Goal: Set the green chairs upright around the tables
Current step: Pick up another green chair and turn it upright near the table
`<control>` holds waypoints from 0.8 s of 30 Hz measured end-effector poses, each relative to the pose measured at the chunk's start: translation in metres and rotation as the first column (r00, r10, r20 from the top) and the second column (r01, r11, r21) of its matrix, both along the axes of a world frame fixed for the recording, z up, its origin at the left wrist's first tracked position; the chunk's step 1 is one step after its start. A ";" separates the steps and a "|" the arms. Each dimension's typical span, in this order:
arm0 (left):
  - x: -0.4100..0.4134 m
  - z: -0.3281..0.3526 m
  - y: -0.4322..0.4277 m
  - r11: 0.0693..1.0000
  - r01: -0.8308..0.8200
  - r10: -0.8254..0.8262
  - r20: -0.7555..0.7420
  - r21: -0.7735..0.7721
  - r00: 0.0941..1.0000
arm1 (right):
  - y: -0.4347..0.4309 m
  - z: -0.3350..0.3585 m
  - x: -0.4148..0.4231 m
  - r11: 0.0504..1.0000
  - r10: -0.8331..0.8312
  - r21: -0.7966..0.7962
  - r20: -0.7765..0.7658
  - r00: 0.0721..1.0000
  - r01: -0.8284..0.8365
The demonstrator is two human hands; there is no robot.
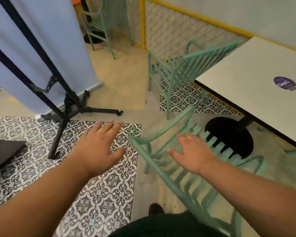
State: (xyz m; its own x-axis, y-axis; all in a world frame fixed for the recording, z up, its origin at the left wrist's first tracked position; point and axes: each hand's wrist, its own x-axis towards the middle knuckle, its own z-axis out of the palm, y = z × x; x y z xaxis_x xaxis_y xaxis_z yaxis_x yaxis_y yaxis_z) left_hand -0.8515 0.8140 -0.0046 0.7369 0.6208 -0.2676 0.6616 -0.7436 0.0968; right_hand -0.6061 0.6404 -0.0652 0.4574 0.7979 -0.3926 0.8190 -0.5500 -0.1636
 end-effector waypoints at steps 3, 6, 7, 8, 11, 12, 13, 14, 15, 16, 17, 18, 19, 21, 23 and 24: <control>0.013 0.002 0.049 1.000 -0.001 0.002 0.023 -0.015 1.000 | 0.047 -0.007 0.017 1.000 -0.016 -0.024 0.026 1.000 0.016; 0.024 -0.001 0.091 0.999 0.026 -0.024 0.042 -0.037 0.999 | 0.085 -0.010 0.024 0.998 -0.068 -0.015 0.018 0.998 0.069; 0.029 -0.003 0.107 0.998 0.044 -0.041 0.047 -0.047 0.998 | 0.098 -0.012 0.027 0.996 -0.089 -0.010 0.013 0.996 0.090; 0.035 -0.006 0.125 0.997 0.061 -0.058 0.052 -0.055 0.997 | 0.111 -0.014 0.030 0.993 -0.119 -0.004 0.013 0.993 0.119; 0.053 -0.011 0.185 0.992 0.107 -0.101 0.081 -0.069 0.992 | 0.150 -0.020 0.038 0.975 -0.223 0.007 0.009 0.975 0.223; 0.057 -0.011 0.206 0.990 0.121 -0.115 0.094 -0.070 0.989 | 0.163 -0.021 0.039 0.965 -0.261 0.007 0.017 0.965 0.261; 0.061 -0.011 0.226 0.988 0.143 -0.136 0.105 -0.065 0.985 | 0.176 -0.022 0.039 0.954 -0.299 0.009 0.033 0.954 0.298; 0.065 -0.008 0.247 0.983 0.177 -0.170 0.105 -0.058 0.980 | 0.189 -0.022 0.040 0.942 -0.336 0.012 0.048 0.941 0.335; 0.069 -0.005 0.266 0.975 0.214 -0.207 0.102 -0.055 0.973 | 0.200 -0.020 0.039 0.930 -0.368 0.009 0.058 0.928 0.368; 0.073 -0.003 0.285 0.968 0.245 -0.240 0.097 -0.051 0.966 | 0.213 -0.017 0.036 0.916 -0.400 0.008 0.061 0.914 0.401; 0.079 -0.001 0.301 0.960 0.275 -0.270 0.096 -0.047 0.958 | 0.224 -0.013 0.033 0.899 -0.437 0.012 0.058 0.898 0.437; 0.087 0.002 0.315 0.952 0.301 -0.296 0.091 -0.046 0.951 | 0.234 -0.009 0.031 0.881 -0.473 0.020 0.048 0.880 0.473; 0.095 0.004 0.327 0.945 0.325 -0.320 0.082 -0.047 0.944 | 0.244 -0.005 0.029 0.864 -0.504 0.027 0.037 0.863 0.503; 0.116 0.006 0.346 0.923 0.382 -0.379 0.068 -0.050 0.923 | 0.260 0.002 0.031 0.835 -0.550 0.039 0.034 0.835 0.548; 0.141 0.005 0.363 0.899 0.431 -0.427 0.062 -0.071 0.902 | 0.273 0.004 0.040 0.810 -0.586 0.047 0.028 0.810 0.585; 0.155 0.004 0.371 0.890 0.450 -0.446 0.064 -0.076 0.893 | 0.279 0.005 0.048 0.795 -0.607 0.051 0.025 0.795 0.605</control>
